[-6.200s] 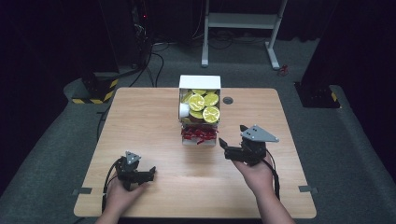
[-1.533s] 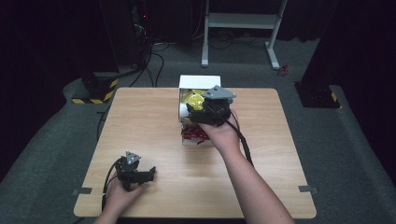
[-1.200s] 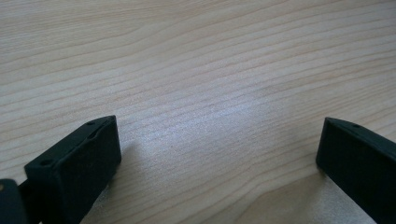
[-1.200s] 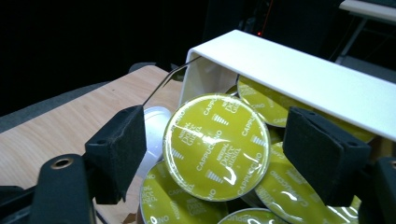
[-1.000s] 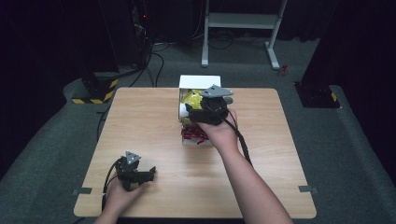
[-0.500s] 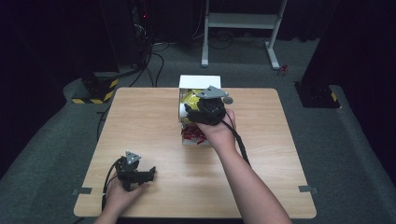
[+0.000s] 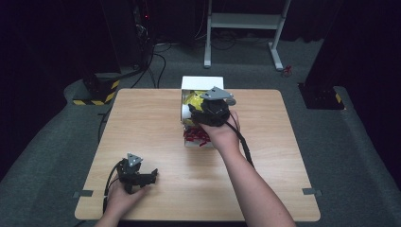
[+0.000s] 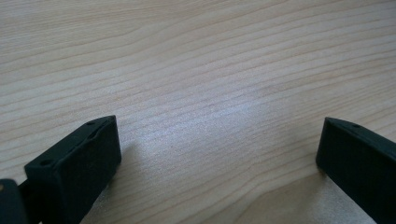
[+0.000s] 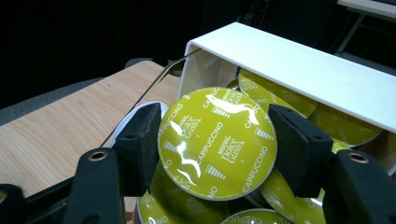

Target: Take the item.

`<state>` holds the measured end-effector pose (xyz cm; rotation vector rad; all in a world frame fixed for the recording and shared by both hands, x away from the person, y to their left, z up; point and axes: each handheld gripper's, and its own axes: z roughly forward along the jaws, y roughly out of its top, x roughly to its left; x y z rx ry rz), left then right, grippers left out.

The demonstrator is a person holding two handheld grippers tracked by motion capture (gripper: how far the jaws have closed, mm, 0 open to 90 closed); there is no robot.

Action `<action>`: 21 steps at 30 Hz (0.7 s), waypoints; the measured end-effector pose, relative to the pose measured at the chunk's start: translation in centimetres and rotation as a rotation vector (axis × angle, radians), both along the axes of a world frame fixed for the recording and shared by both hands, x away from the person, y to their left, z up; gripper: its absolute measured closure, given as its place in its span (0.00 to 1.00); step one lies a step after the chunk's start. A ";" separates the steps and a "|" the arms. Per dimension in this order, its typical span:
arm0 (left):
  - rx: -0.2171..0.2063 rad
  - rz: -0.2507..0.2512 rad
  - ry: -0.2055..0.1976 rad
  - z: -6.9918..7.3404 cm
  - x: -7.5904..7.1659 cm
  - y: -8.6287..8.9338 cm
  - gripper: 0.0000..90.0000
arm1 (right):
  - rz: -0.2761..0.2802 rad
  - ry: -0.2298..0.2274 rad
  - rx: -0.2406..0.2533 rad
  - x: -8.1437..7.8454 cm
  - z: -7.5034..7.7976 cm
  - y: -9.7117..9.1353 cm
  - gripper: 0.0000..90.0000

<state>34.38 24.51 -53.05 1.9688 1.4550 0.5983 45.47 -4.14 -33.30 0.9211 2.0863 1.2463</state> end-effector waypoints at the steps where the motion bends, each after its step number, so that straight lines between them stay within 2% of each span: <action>1: 0.000 0.000 0.000 0.0 0.0 0.0 0.00 | 0.000 0.000 0.000 0.0 0.0 0.0 0.42; 7: 0.000 -0.001 0.001 0.0 0.0 0.0 0.00 | 0.002 -0.013 -0.004 -0.3 0.0 0.1 0.42; 21: 0.000 0.000 0.001 0.0 0.0 0.0 0.00 | -0.001 -0.047 0.029 -0.8 0.8 -0.1 0.42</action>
